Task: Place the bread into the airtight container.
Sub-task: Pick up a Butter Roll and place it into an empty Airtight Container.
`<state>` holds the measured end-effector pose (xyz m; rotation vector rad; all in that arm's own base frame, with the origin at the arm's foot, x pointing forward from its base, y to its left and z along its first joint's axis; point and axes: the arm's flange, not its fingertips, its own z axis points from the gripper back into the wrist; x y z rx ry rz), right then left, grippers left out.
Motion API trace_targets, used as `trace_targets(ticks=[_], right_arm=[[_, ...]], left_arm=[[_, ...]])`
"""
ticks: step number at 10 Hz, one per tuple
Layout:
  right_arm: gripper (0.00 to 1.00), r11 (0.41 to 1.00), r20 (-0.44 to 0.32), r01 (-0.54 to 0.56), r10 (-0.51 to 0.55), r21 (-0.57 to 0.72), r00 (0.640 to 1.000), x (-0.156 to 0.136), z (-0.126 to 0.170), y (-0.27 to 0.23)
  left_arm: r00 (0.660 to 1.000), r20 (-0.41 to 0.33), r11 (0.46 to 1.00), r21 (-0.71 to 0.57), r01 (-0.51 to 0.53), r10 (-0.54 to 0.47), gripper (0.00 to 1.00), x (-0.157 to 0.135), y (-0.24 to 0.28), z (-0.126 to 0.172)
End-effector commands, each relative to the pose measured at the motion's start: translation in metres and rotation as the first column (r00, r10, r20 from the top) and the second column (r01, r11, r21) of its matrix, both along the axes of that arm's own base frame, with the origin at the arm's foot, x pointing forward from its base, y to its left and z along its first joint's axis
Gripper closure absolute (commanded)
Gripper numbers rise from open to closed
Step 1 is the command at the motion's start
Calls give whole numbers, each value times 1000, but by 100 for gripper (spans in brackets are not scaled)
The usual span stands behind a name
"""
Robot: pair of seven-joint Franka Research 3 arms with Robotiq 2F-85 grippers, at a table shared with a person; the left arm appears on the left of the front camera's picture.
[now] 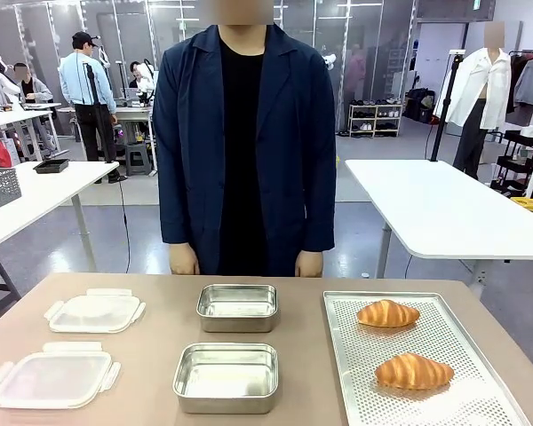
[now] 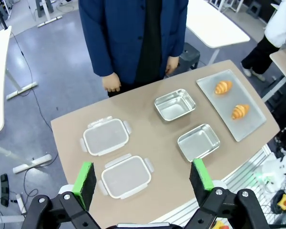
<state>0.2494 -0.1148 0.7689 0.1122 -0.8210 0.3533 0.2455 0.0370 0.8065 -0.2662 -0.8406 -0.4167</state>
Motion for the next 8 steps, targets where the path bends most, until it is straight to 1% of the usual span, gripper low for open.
trace_targets(ticks=[1, 5, 6, 7, 8], right_arm=[[0, 1000, 8, -4, 4, 3, 1000, 0, 1, 0], [0, 1000, 0, 0, 0, 0, 1000, 0, 0, 0], [0, 985, 4, -124, 125, -122, 992, 6, 7, 9], [0, 908, -22, -291, 299, -300, 954, 18, 10, 29], [0, 763, -74, -392, 416, -514, 907, 29, 6, 49]], left_arm=[[1000, -6, 1000, 17, 9, -8, 0, 0, 0, 4], [1000, -6, 1000, 17, 9, -8, 0, 0, 0, 4], [1000, -6, 1000, 17, 9, -8, 0, 0, 0, 4], [1000, -6, 1000, 17, 9, -8, 0, 0, 0, 4], [1000, -6, 1000, 17, 9, -8, 0, 0, 0, 4]])
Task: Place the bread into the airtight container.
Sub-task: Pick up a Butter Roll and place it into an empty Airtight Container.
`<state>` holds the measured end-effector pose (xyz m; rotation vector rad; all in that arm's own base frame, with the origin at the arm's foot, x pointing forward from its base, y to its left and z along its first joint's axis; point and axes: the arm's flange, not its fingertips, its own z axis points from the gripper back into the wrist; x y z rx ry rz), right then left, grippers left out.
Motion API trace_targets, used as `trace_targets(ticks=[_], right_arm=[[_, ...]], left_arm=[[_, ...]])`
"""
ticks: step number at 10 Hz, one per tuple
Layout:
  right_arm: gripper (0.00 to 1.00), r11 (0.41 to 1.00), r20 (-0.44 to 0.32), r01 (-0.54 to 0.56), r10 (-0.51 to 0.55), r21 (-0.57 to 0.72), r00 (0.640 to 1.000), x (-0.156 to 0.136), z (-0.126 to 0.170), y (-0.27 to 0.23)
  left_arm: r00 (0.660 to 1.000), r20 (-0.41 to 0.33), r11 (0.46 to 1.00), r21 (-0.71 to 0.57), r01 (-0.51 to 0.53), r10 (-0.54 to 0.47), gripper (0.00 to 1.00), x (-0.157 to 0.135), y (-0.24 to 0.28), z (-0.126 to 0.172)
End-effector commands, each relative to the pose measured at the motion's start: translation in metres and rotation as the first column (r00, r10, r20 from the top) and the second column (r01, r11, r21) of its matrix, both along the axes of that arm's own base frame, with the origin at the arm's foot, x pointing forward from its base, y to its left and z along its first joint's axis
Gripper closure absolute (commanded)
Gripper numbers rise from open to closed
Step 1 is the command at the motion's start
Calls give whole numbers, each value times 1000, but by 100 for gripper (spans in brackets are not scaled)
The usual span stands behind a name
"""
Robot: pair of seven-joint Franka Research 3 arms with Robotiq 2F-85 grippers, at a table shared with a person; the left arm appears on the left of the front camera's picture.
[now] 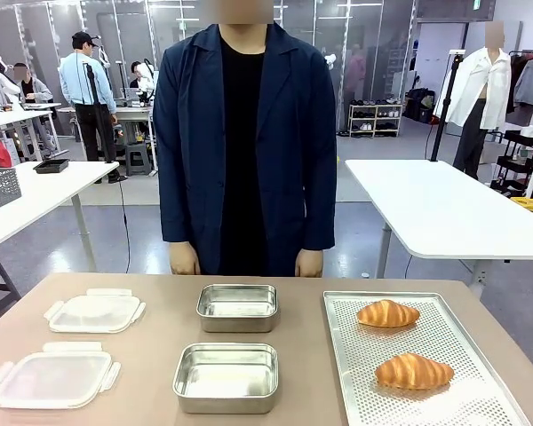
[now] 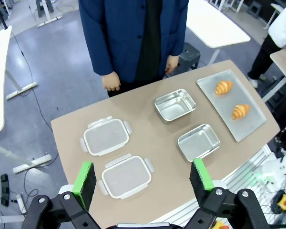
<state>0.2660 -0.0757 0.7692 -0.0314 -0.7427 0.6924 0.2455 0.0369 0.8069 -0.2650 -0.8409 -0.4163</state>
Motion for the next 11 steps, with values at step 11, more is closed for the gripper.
trace_targets(ticks=[11], right_arm=[[0, 578, -408, -794, 689, -190, 599, 98, -275, 115]], left_arm=[[1000, -6, 1000, 16, 9, -9, 0, 0, 0, 3]])
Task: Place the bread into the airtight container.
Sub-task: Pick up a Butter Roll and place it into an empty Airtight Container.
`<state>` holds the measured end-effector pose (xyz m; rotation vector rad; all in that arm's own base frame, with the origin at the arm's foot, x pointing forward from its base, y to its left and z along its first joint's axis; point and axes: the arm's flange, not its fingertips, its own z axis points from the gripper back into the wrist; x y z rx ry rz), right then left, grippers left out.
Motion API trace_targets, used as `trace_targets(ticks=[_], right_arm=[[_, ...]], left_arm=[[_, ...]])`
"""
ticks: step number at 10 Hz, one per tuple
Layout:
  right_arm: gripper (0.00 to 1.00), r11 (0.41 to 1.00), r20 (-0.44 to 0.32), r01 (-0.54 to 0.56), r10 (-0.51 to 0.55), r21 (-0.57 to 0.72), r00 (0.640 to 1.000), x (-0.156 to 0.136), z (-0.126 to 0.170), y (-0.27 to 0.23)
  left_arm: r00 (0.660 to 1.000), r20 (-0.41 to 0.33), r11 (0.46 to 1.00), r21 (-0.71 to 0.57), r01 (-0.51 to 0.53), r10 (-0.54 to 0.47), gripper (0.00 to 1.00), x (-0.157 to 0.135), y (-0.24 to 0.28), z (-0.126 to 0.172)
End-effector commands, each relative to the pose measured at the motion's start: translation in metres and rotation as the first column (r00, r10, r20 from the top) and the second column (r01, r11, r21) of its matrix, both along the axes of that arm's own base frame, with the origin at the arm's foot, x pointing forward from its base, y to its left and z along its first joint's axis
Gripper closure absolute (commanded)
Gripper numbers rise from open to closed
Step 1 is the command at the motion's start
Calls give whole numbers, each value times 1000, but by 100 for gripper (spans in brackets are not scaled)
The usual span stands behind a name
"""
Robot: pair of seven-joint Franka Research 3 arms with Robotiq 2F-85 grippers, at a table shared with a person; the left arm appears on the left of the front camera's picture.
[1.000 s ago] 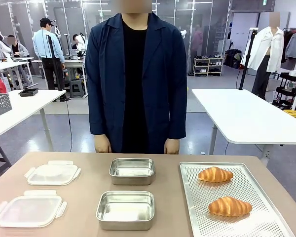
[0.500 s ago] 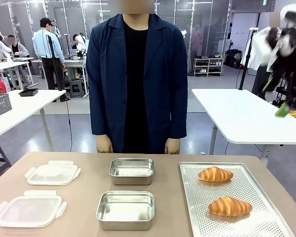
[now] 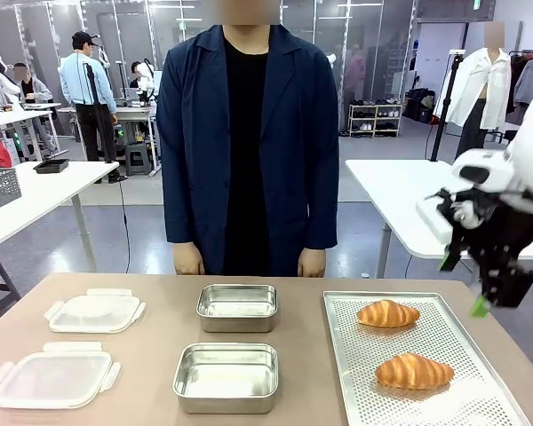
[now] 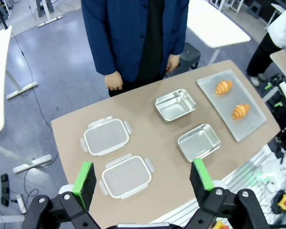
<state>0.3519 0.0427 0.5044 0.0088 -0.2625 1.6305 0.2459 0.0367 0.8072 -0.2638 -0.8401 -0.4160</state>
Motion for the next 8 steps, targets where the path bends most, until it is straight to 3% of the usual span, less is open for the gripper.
trace_targets(ticks=[1, 3, 4, 5, 6, 8], right_arm=[[0, 997, -45, -10, 13, 70, 999, 17, -31, -3], [0, 995, -78, -24, 31, 98, 996, 23, -53, -1], [0, 998, -79, 37, -33, 52, 996, 30, -65, -5], [0, 994, -70, 85, -80, 65, 994, 33, -67, -8], [0, 997, -97, 20, -13, 69, 995, 20, -59, 1], [0, 997, -97, 20, -13, 69, 995, 20, -59, 1]], left_arm=[[1000, -6, 1000, 15, 10, -10, 0, -1, 0, 3], [1000, -6, 1000, 15, 10, -10, 0, -1, 0, 3], [1000, -6, 1000, 15, 10, -10, 0, -1, 0, 3], [1000, -6, 1000, 15, 10, -10, 0, -1, 0, 3], [1000, -6, 1000, 15, 10, -10, 0, -1, 0, 3], [1000, -6, 1000, 15, 10, -10, 0, -1, 0, 3]])
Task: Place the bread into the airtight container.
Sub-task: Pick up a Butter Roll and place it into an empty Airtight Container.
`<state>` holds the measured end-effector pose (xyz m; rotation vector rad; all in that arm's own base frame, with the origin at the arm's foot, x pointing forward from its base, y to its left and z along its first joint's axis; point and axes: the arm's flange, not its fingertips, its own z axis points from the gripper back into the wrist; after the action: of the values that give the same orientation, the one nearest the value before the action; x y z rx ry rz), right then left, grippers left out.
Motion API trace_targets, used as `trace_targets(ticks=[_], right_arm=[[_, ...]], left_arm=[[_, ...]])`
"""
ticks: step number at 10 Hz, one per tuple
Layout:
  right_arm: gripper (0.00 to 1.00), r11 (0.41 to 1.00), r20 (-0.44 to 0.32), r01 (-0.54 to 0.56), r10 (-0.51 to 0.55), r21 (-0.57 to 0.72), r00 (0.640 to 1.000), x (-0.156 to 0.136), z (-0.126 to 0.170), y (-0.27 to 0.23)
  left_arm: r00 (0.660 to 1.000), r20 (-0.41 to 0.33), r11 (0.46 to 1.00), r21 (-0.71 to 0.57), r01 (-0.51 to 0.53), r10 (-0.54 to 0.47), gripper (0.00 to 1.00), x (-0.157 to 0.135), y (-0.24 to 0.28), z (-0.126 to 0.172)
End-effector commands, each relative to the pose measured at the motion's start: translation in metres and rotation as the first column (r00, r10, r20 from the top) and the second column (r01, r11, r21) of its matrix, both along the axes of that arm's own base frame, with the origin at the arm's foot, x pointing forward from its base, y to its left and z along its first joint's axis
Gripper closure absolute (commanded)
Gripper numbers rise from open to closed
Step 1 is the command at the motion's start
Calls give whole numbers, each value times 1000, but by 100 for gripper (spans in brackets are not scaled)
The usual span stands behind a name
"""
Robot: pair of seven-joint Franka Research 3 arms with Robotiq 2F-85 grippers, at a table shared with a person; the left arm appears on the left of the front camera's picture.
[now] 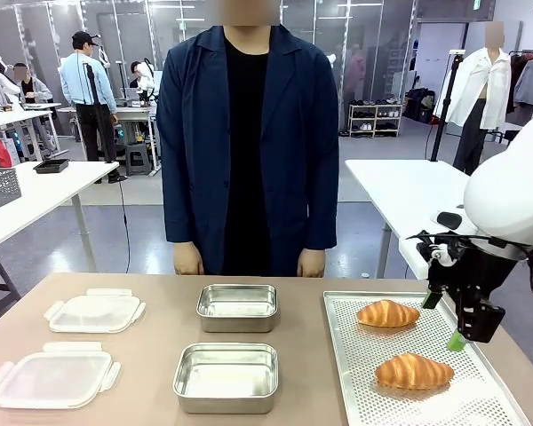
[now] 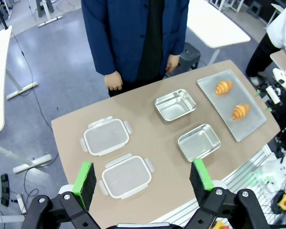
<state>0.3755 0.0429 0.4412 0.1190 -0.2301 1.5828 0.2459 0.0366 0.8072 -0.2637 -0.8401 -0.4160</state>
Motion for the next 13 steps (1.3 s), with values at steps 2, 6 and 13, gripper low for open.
trace_targets(ticks=[2, 6, 13], right_arm=[[0, 1000, -1, -18, 18, 20, 1000, -4, 4, 1], [0, 999, -36, 31, -32, -43, 999, 16, -46, 16], [0, 989, -61, 137, -140, -55, 988, 40, -114, 20]], left_arm=[[1000, -6, 1000, 15, 10, -10, 0, -1, 0, 3], [1000, -6, 1000, 15, 10, -10, 0, -1, 0, 3], [1000, -6, 1000, 15, 10, -10, 0, -1, 0, 3]])
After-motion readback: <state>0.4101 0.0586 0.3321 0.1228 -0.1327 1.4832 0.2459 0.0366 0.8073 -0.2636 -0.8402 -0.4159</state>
